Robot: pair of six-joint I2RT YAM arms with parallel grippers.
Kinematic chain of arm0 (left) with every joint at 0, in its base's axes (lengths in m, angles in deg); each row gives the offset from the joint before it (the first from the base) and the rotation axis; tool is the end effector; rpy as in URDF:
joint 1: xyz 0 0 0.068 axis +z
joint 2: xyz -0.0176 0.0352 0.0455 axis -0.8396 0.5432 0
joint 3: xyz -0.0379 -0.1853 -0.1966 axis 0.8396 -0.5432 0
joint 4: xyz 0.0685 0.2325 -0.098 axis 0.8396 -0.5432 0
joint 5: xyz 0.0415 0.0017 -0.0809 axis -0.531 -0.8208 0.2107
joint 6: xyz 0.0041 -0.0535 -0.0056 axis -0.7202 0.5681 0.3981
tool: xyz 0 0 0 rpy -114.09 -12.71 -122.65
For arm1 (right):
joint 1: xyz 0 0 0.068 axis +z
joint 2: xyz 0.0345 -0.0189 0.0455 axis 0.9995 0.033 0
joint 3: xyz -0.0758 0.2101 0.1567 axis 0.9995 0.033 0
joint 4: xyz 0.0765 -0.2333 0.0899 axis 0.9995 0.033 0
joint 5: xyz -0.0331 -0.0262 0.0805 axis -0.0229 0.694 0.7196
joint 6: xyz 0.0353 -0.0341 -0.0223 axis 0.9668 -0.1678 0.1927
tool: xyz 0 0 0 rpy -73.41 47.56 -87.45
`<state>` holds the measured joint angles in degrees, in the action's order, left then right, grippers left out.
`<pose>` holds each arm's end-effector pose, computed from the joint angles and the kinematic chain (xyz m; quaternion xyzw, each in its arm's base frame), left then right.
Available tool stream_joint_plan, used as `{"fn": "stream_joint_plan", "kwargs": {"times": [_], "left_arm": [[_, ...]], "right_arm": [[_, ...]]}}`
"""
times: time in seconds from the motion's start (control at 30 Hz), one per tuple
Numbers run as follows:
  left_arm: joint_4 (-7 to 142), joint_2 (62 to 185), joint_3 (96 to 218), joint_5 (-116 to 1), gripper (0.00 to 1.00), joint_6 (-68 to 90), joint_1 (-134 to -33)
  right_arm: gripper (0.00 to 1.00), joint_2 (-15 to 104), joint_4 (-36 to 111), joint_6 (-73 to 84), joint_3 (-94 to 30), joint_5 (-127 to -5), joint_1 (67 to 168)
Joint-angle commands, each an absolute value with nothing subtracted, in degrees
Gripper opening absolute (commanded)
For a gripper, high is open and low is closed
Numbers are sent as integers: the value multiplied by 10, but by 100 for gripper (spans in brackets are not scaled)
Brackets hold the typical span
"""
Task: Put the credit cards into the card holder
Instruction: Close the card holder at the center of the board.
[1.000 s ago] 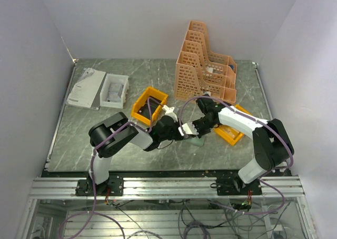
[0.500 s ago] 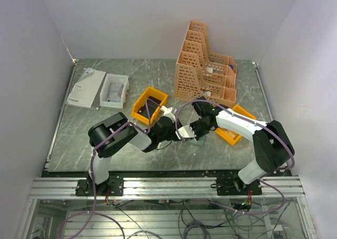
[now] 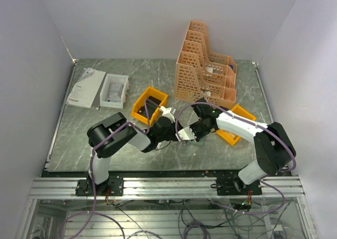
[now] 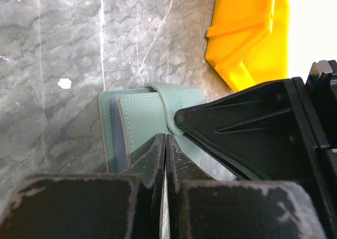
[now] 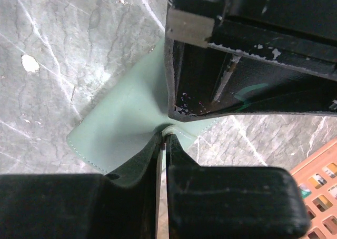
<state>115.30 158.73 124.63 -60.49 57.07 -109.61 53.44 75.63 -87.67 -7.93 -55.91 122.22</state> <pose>0.2118 -0.2818 0.1099 -0.0100 0.8234 -0.4867 0.2916 0.2196 0.1618 0.1673 -0.8595 0.4743 0.0912 0.1673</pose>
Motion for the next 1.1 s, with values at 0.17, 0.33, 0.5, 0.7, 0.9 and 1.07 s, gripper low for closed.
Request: {"fn": "stream_joint_plan", "kwargs": {"times": [0.17, 0.33, 0.5, 0.7, 0.9, 1.07], "left_arm": [[1092, 1568, 1229, -611, 7, 550, -1088], [1086, 1555, 1225, -611, 7, 549, -1087], [1082, 1553, 1230, -608, 7, 546, -1088], [1083, 1555, 1236, -601, 7, 545, -1088], [1092, 1554, 1236, -593, 7, 541, -1088], [1085, 1552, 1242, -587, 7, 536, -1088]], "right_arm": [[23, 570, 854, -819, 0, -495, 1210], [30, 528, 865, -809, -56, -457, 1173], [42, 488, 888, -803, -106, -410, 1145], [45, 470, 903, -803, -129, -397, 1133], [8, 502, 902, -763, -136, -351, 1118], [0, 530, 869, -749, -123, -353, 1118]]}}
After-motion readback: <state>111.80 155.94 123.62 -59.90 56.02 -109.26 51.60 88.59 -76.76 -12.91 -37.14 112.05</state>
